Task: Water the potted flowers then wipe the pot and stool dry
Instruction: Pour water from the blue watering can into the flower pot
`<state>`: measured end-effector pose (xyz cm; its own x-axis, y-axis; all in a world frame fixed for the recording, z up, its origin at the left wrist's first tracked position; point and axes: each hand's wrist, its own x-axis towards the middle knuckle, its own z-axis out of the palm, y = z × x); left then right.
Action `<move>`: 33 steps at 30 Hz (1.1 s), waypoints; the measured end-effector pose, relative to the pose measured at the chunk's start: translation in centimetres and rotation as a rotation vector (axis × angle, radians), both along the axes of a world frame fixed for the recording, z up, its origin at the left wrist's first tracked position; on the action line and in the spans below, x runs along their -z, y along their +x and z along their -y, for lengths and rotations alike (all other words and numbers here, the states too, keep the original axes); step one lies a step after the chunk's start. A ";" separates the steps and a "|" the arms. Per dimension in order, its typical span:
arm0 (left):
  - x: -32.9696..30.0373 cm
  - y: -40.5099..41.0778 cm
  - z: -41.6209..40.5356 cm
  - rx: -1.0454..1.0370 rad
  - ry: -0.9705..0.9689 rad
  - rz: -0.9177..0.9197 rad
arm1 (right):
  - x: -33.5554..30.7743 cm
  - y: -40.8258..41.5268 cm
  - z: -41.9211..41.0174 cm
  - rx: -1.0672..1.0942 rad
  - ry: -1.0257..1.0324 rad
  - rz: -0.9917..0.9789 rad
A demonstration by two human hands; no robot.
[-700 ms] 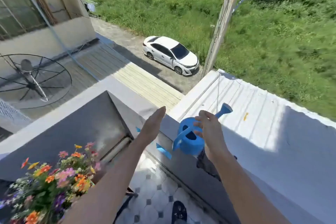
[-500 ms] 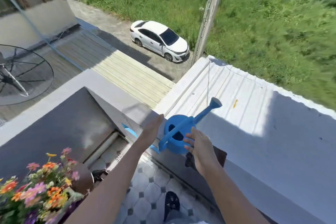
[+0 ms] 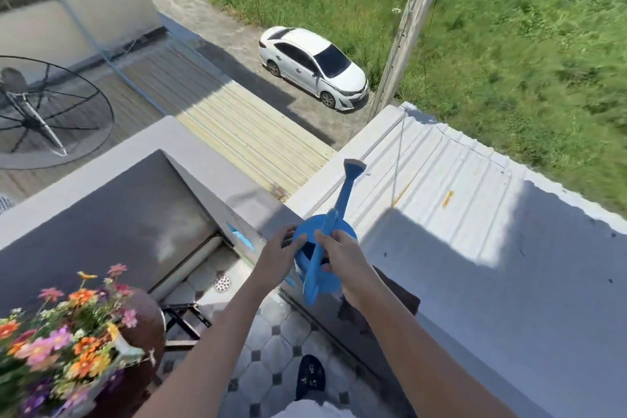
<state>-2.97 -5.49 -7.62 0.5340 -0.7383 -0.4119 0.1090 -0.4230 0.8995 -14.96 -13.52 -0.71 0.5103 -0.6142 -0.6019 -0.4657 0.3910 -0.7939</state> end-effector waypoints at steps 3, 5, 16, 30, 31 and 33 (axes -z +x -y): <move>-0.4 -0.2 -2.6 -0.158 -0.040 0.039 | -2.0 0.9 -1.0 -0.215 -0.179 -0.055; -1.0 -0.2 -4.6 -0.242 -0.073 0.072 | -3.8 1.4 -1.9 -0.356 -0.270 -0.097; -7.5 -2.1 -20.3 -0.502 -0.143 0.317 | -12.1 5.5 -14.3 -0.872 -0.696 -0.107; -11.2 -5.9 -35.8 -0.817 0.047 0.282 | -14.7 8.6 -30.8 -1.194 -1.142 -0.027; -11.5 -6.0 -36.5 -0.814 0.069 0.265 | -15.0 8.9 -31.5 -1.220 -1.153 -0.045; -12.0 -6.3 -37.6 -0.794 0.080 0.242 | -15.5 9.6 -32.7 -1.266 -1.154 -0.080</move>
